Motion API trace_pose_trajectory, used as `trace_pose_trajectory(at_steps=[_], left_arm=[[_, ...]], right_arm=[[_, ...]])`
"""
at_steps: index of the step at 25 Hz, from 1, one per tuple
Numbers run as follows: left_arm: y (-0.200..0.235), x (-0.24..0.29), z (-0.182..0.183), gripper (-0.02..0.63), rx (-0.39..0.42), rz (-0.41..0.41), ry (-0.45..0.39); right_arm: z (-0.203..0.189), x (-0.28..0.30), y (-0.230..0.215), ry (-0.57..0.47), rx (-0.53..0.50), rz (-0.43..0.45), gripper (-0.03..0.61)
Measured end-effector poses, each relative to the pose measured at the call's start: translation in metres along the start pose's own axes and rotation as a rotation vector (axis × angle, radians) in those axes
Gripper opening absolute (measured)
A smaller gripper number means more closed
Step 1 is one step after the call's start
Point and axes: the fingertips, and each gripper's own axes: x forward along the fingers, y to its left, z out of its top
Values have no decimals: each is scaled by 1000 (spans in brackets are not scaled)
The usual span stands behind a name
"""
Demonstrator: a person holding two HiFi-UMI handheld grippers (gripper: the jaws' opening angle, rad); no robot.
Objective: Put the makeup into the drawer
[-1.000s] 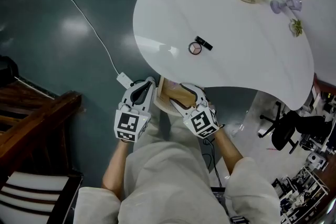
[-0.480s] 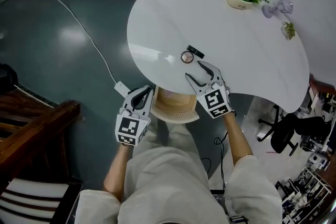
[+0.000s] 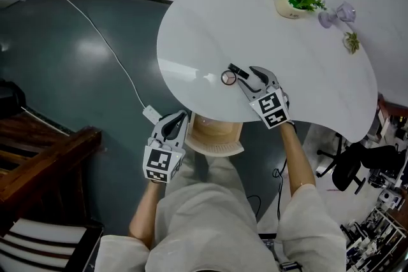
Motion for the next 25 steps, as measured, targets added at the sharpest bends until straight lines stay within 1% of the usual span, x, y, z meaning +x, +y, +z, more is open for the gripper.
trace_pose_trajectory(at_steps=[2,3,8,10,19,25], left_arm=[[3,0,-1,17,-4,4,3],[4,0,-2,17,-5,6,4],[4,-1,-4,17,-7,7,7],[4,-1,-3,17,-9,7,3],[4,-6,-5,17,-10,10,-2],[-1,-6,-7,17,-4,4,-3]], right_arm=[[-1,2,-3,12,-12,16,188],[-2,3,-3,16,-14,28,167],[-6,10,4,43,-45,65,134],[-7,12,6,47,-51,63,96],[-7,9,8,37,-23,30,89],[-4,-9,16,0,10,11,87]])
